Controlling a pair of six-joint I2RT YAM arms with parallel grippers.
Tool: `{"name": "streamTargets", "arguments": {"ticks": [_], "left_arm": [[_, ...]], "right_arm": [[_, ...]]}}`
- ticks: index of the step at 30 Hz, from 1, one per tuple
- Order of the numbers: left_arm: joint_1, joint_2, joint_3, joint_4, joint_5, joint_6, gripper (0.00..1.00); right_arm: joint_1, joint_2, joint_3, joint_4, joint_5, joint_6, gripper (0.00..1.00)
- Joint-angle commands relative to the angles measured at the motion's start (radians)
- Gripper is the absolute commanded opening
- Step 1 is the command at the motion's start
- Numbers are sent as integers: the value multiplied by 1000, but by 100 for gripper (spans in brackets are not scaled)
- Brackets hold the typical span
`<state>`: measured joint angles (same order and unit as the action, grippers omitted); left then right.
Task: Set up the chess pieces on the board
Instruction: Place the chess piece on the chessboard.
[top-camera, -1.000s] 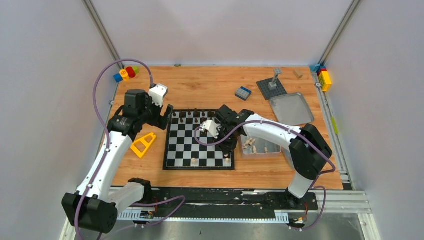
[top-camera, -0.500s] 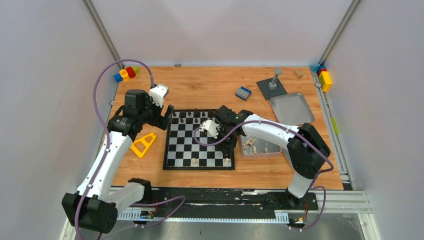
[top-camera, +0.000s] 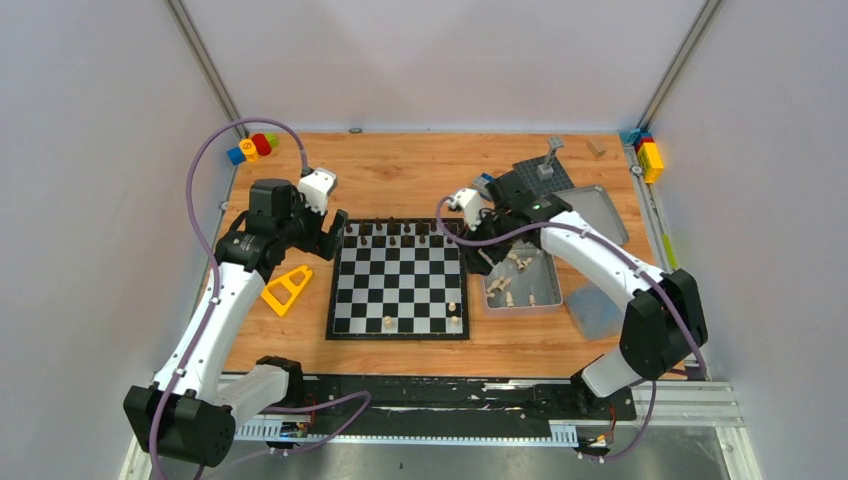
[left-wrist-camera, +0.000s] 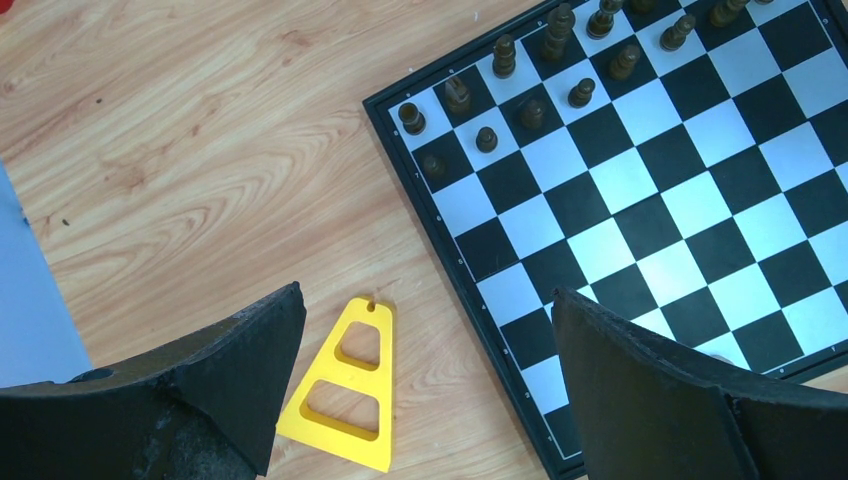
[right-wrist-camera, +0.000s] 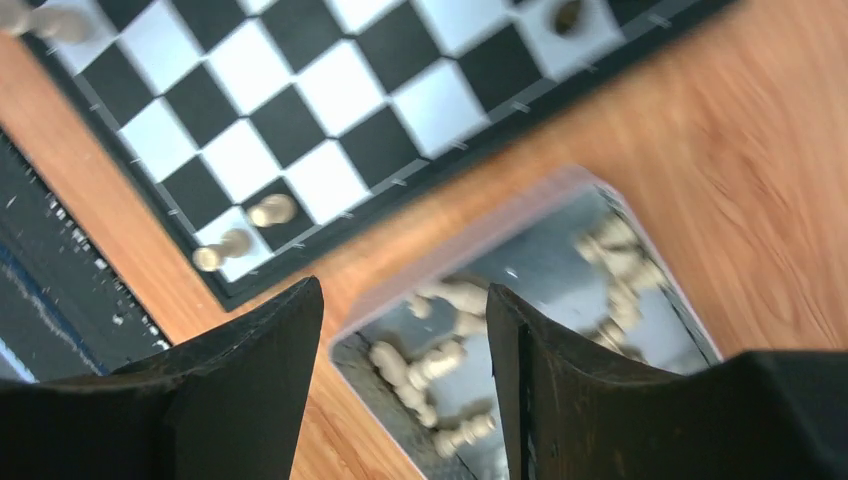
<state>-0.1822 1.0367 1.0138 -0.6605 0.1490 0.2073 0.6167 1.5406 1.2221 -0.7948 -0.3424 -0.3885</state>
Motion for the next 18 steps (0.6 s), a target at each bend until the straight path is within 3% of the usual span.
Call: {"name": "streamTargets", "arguments": {"ticks": [1,8,18], "left_arm": [[5,-5,27,36,22,-2,100],[4,3,26,38,43,-1,100],[5,10,25,35,48,1,100]], "right_arm": [[-153,-43,-25,24,-3,63,61],[-329,-21,-103,127,79,110,54],[-351,83,-148,291,76,214,46]]}}
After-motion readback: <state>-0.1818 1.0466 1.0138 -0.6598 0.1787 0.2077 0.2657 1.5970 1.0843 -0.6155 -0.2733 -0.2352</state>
